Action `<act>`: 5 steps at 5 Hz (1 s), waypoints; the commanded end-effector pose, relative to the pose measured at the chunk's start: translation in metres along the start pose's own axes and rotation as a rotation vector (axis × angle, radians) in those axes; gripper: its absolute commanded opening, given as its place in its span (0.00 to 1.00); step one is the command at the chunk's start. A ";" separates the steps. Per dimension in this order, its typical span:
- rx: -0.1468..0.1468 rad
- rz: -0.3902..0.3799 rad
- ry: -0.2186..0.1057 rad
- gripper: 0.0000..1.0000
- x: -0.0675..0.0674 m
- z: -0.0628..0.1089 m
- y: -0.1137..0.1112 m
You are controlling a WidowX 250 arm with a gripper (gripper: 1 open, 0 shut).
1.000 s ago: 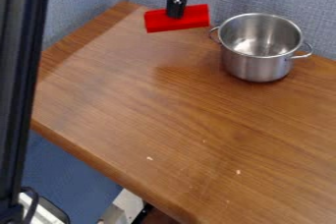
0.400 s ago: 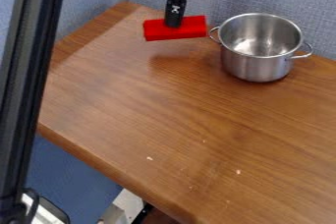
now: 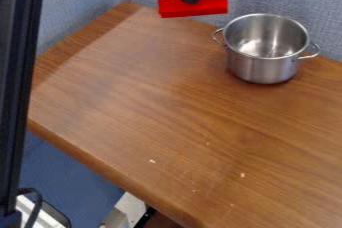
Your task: Put the red object in the metal pot
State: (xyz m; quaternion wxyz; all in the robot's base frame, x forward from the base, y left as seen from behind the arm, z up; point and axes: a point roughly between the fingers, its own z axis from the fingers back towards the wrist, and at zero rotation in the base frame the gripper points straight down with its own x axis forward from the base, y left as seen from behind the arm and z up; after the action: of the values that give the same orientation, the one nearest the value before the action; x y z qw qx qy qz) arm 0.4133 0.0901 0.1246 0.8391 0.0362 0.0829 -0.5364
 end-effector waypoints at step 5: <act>0.038 0.079 0.049 0.00 -0.019 -0.023 0.040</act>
State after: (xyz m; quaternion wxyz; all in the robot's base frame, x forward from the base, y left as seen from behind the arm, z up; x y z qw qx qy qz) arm 0.4376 0.1202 0.0552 0.8496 0.0295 0.1283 -0.5107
